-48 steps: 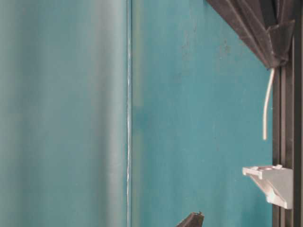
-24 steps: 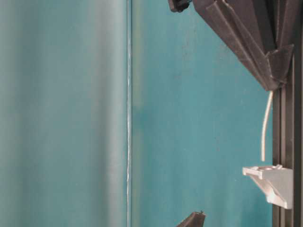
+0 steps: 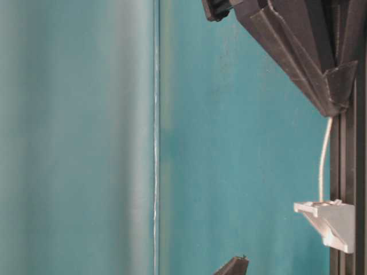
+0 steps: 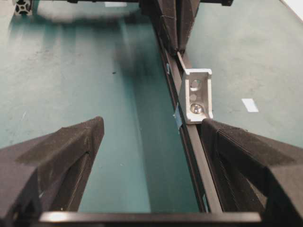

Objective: Insert the wire into the hole on the left side and pull it with the left arm.

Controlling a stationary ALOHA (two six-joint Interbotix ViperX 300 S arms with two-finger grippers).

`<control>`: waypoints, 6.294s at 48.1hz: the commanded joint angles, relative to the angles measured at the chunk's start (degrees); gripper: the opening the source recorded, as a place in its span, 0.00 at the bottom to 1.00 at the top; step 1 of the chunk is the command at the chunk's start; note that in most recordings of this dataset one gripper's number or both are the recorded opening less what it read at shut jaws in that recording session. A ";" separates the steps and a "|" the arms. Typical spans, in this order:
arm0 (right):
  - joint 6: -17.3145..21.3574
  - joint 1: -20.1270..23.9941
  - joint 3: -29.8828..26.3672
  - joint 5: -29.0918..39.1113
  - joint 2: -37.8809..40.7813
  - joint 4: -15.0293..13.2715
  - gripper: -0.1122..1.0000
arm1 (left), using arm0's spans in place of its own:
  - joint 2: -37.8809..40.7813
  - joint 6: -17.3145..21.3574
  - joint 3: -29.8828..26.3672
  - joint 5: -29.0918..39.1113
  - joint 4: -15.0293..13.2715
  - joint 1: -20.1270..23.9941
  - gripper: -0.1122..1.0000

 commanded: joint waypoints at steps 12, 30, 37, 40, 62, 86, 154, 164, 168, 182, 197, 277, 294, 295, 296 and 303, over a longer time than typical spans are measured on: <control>-0.53 -0.88 -1.32 1.67 -0.26 -0.70 0.03 | -1.14 0.09 -0.26 -0.09 0.18 0.00 0.68; -0.53 -1.67 -2.72 2.37 0.09 -1.05 0.03 | -1.14 0.09 -0.35 0.44 0.09 0.00 0.68; -0.62 -1.93 -3.43 2.37 0.62 -1.14 0.03 | -1.14 0.09 -0.35 0.44 0.09 0.00 0.68; -0.79 -2.11 -3.69 2.37 0.79 -1.14 0.03 | -1.23 0.00 -0.35 0.62 0.09 0.00 0.68; -3.16 -3.34 -6.77 5.27 2.02 -1.23 0.03 | -4.57 -0.44 -2.02 9.58 0.62 -0.35 0.68; -3.16 -3.87 -7.47 5.45 2.11 -2.46 0.03 | -5.10 -3.78 -2.46 11.95 0.62 -1.67 0.68; -3.16 -6.24 -9.23 9.05 2.02 -7.38 0.03 | -6.94 -10.99 -7.12 21.62 0.70 -1.93 0.65; -3.16 -6.24 -9.23 9.05 2.02 -7.38 0.03 | -7.65 -10.99 -7.65 23.12 0.70 -2.02 0.61; -3.16 -6.24 -9.14 9.05 2.02 -7.38 0.03 | -7.47 -10.99 -8.00 23.99 0.70 -2.11 0.59; -3.16 -6.24 -9.14 9.05 2.02 -7.38 0.03 | -7.12 -11.07 -9.76 26.89 0.70 -2.37 0.46; -3.16 -6.24 -9.05 9.05 2.02 -7.38 0.03 | -7.29 -10.90 -9.76 27.86 0.62 -2.29 0.16; -2.72 -6.24 -6.50 10.11 -2.37 -7.38 0.82 | -9.84 -10.72 -4.92 27.95 0.97 -2.46 0.01; -2.72 -6.24 -6.15 10.20 -2.37 -7.38 0.82 | -16.87 -10.72 1.32 27.95 0.97 -3.78 0.01; -2.72 -6.24 -6.06 10.20 -2.37 -7.38 0.82 | -17.31 -10.81 1.76 27.95 0.97 -4.04 0.01; -2.72 -6.24 -6.06 10.20 -2.46 -7.38 0.82 | -17.67 -10.81 2.02 27.95 0.97 -4.31 0.01; -2.81 -6.24 -6.06 10.20 -2.46 -7.38 0.82 | -20.21 -11.07 4.66 27.95 0.97 -6.15 0.01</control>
